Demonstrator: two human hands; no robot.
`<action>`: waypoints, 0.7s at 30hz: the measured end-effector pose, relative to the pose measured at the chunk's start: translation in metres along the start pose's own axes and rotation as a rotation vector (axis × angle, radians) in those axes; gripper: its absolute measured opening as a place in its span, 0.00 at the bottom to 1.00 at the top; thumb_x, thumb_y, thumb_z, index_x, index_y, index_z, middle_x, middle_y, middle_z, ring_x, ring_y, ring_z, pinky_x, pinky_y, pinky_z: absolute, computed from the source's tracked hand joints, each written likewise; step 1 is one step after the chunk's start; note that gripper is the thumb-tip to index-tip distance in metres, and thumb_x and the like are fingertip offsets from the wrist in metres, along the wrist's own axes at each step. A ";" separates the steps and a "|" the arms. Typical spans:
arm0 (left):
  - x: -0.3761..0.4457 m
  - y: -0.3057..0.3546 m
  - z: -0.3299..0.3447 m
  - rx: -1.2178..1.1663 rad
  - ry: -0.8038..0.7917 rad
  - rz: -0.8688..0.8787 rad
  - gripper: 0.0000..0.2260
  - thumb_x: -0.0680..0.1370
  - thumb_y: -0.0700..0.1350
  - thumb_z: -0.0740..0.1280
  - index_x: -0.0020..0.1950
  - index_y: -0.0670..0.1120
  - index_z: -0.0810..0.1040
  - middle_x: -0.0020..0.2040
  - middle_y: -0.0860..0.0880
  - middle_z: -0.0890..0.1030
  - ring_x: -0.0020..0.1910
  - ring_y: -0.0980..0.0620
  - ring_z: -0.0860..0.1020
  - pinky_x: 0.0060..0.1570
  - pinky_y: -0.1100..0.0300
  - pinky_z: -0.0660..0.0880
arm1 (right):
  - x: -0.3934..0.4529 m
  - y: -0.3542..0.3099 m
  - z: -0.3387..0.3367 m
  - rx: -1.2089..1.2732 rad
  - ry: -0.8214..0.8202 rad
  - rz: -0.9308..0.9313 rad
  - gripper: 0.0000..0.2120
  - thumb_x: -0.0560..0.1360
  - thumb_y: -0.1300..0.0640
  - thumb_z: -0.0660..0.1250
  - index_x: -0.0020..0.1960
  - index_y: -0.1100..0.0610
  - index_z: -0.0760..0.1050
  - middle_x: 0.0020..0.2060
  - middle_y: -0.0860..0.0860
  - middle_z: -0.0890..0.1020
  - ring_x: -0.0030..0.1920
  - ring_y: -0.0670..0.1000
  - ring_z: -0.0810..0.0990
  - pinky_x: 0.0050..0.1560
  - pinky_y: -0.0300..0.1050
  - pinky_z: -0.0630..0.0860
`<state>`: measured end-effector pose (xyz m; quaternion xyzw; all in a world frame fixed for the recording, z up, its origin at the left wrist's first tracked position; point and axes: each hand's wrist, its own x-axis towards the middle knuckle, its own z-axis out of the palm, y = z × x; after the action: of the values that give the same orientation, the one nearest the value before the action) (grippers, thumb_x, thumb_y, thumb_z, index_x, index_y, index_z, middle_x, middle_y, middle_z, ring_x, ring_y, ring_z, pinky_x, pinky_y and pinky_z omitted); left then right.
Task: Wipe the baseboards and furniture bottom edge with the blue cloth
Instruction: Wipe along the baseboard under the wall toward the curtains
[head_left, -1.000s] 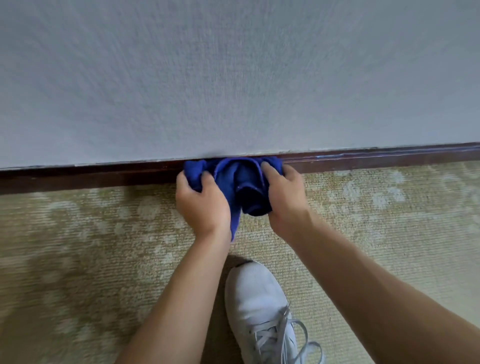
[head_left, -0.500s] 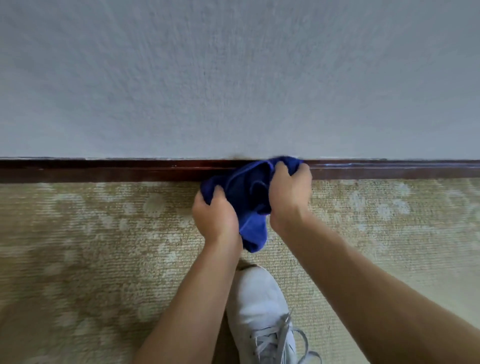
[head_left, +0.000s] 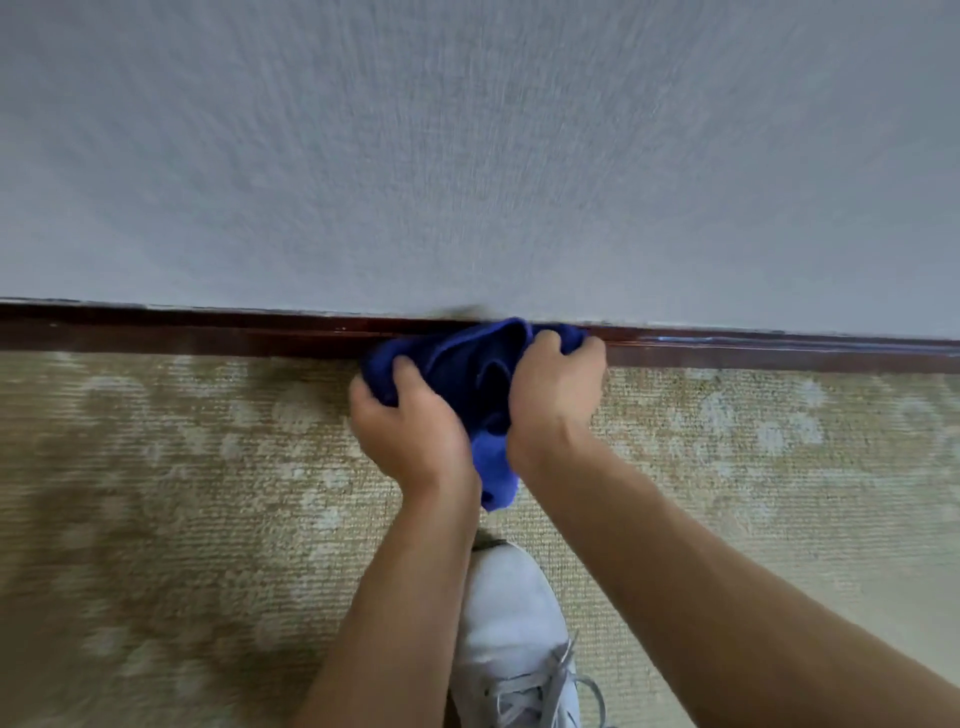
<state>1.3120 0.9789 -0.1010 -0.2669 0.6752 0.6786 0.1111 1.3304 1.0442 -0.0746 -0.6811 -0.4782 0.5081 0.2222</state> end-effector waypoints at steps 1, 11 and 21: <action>0.016 0.007 -0.006 -0.045 0.117 0.069 0.02 0.76 0.43 0.65 0.47 0.48 0.77 0.47 0.47 0.82 0.46 0.48 0.82 0.53 0.52 0.80 | -0.015 0.002 0.015 0.017 -0.104 0.008 0.10 0.75 0.57 0.59 0.54 0.60 0.72 0.42 0.54 0.78 0.47 0.57 0.77 0.57 0.52 0.75; -0.006 -0.015 0.009 0.589 -0.230 0.507 0.06 0.74 0.43 0.68 0.38 0.43 0.76 0.32 0.51 0.77 0.31 0.52 0.72 0.36 0.58 0.69 | 0.026 0.009 -0.026 0.294 0.059 0.163 0.03 0.73 0.59 0.61 0.41 0.52 0.72 0.39 0.52 0.80 0.41 0.57 0.80 0.50 0.58 0.80; 0.009 -0.026 0.034 0.065 0.063 -0.099 0.08 0.68 0.49 0.64 0.40 0.46 0.78 0.39 0.47 0.82 0.41 0.42 0.81 0.44 0.51 0.78 | 0.036 0.021 0.001 0.175 -0.029 0.231 0.07 0.76 0.60 0.55 0.52 0.55 0.69 0.49 0.55 0.78 0.47 0.57 0.77 0.61 0.57 0.75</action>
<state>1.3105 1.0117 -0.1299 -0.3172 0.6861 0.6413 0.1317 1.3393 1.0662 -0.1084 -0.7022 -0.3535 0.5798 0.2140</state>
